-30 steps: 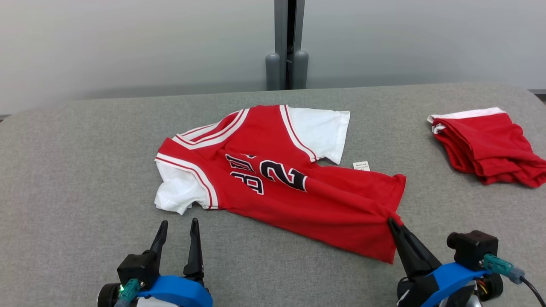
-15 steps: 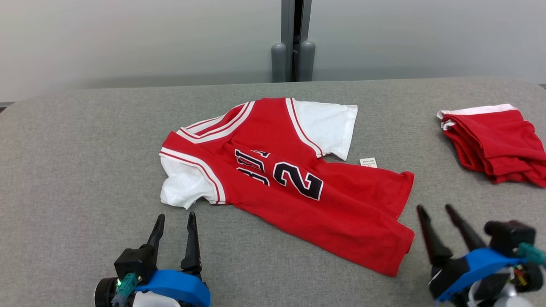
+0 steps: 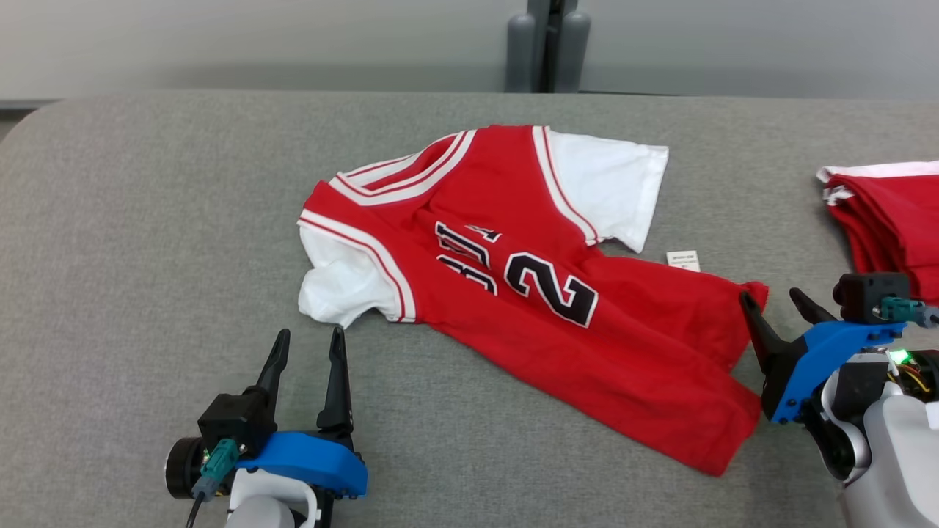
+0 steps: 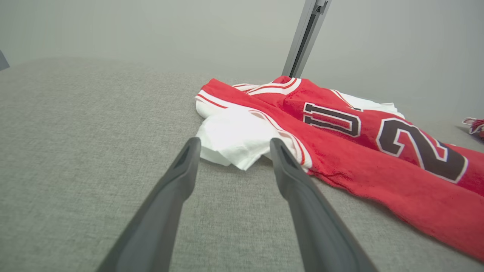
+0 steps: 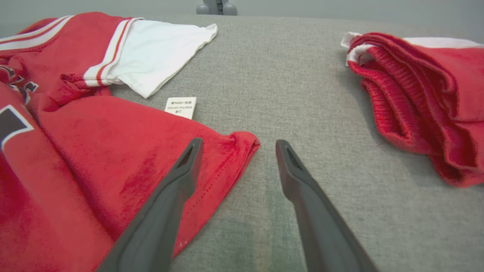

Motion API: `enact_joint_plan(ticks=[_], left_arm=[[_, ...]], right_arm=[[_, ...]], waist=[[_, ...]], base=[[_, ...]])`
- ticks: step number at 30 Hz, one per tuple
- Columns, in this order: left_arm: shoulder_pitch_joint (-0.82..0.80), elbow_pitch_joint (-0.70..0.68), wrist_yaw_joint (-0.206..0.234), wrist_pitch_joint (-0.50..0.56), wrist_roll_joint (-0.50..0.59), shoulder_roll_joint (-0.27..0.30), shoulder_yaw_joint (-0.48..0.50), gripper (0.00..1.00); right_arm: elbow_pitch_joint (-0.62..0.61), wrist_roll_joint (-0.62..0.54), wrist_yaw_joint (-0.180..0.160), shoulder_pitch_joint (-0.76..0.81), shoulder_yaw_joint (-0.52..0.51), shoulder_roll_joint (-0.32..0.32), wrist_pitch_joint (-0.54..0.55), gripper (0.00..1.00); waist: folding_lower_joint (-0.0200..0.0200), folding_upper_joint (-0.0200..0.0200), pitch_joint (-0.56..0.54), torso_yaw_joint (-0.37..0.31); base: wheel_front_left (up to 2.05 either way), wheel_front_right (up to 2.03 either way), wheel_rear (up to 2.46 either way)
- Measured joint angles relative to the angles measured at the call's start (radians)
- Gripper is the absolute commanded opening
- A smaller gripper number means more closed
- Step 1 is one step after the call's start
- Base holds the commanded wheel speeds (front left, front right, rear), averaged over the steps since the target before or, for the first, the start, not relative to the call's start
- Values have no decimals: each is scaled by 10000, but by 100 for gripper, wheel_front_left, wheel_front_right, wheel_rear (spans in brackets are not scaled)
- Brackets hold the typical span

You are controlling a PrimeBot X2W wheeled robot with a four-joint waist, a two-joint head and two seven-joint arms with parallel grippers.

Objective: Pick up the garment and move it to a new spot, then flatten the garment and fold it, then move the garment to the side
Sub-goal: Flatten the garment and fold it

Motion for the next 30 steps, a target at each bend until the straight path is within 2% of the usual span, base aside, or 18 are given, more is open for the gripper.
enact_joint_plan(ticks=[5, 6, 8, 9, 14, 19, 25, 30], left_arm=[[-92, -12, 2, 0, -2, 0, 25, 100], [-100, -12, 2, 0, -2, -2, 35, 100], [-109, -12, 12, 0, -6, -2, 58, 100], [-109, -10, 13, 0, -6, 0, 86, 100], [-109, -13, 33, 0, -25, -4, 144, 100], [-83, -31, 61, 0, -69, -4, 142, 100], [-58, -138, 75, 0, -94, -4, 100, 100], [-140, -244, 61, 0, -111, -6, -105, 100]], right_arm=[[1453, 171, -2, -607, 188, -125, 201, 100], [1569, 295, -2, -731, 255, -153, 153, 63], [1753, 485, -2, -941, 449, -194, -59, 10], [1808, 520, -2, -996, 550, -215, -188, 0], [1685, 474, 0, -1386, 911, -543, -1122, 0], [598, 531, 0, -1931, 1068, -727, -1655, 0], [-495, 405, 0, -2551, 1269, -1216, -1085, 0], [15, -192, 0, -3692, 1185, -1691, -602, 0]], waist=[[0, 0, 347, 342], [0, 0, 388, 394], [0, 0, 434, 452], [1, 0, 426, 448], [0, 0, 310, 359], [0, 0, 117, 233], [-1, 0, 74, 211], [-1, 0, 245, 464]], base=[[0, 0, 0], [0, 0, 0], [0, 0, 0], [0, 0, 0], [0, 0, 0], [0, 0, 0], [0, 0, 0], [0, 0, 0]])
